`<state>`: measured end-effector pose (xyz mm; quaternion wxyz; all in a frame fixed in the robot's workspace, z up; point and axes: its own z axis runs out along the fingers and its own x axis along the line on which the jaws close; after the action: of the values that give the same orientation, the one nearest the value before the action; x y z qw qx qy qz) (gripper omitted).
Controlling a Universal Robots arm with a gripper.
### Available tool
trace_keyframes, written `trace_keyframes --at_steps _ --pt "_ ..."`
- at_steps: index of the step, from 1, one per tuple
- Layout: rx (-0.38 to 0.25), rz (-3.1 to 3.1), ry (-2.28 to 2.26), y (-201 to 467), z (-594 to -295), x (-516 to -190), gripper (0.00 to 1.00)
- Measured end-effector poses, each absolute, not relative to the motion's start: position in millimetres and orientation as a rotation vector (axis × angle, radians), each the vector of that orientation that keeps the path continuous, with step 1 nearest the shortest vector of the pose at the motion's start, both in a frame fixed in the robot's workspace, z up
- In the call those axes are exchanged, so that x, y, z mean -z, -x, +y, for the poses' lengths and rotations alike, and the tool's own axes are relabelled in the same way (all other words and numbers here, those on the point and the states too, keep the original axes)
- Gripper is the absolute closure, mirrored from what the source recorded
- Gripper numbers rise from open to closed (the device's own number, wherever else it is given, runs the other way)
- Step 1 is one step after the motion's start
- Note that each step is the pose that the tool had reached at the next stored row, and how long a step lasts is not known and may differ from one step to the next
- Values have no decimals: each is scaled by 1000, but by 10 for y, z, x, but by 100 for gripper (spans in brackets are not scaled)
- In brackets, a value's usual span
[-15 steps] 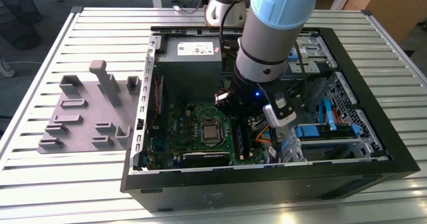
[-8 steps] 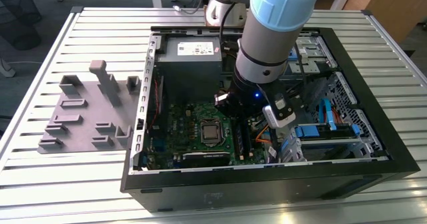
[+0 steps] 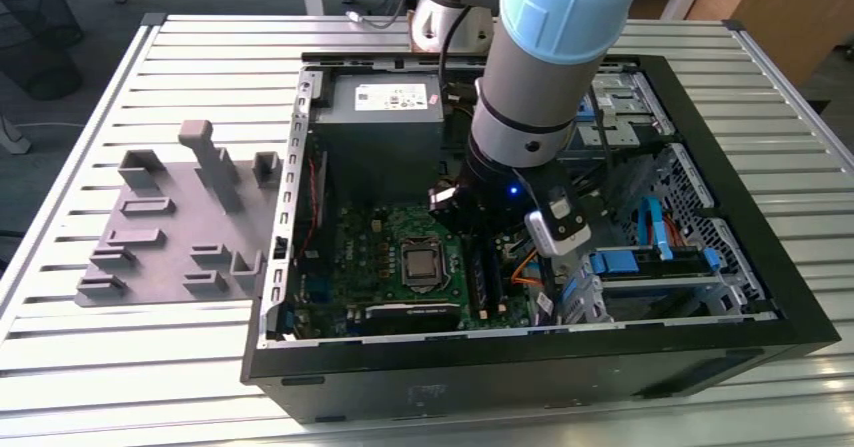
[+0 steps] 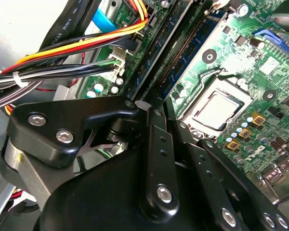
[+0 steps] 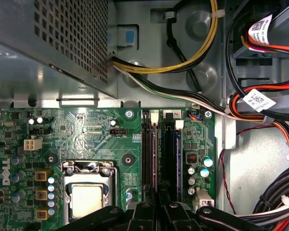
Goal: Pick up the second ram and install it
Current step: 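Insert the second ram into the second slot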
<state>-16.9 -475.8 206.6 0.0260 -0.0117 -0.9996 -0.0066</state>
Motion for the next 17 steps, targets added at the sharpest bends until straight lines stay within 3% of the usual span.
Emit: trace_keyframes --at_steps 17 --pt "20 -3089 36 169 -4759 -2006 86"
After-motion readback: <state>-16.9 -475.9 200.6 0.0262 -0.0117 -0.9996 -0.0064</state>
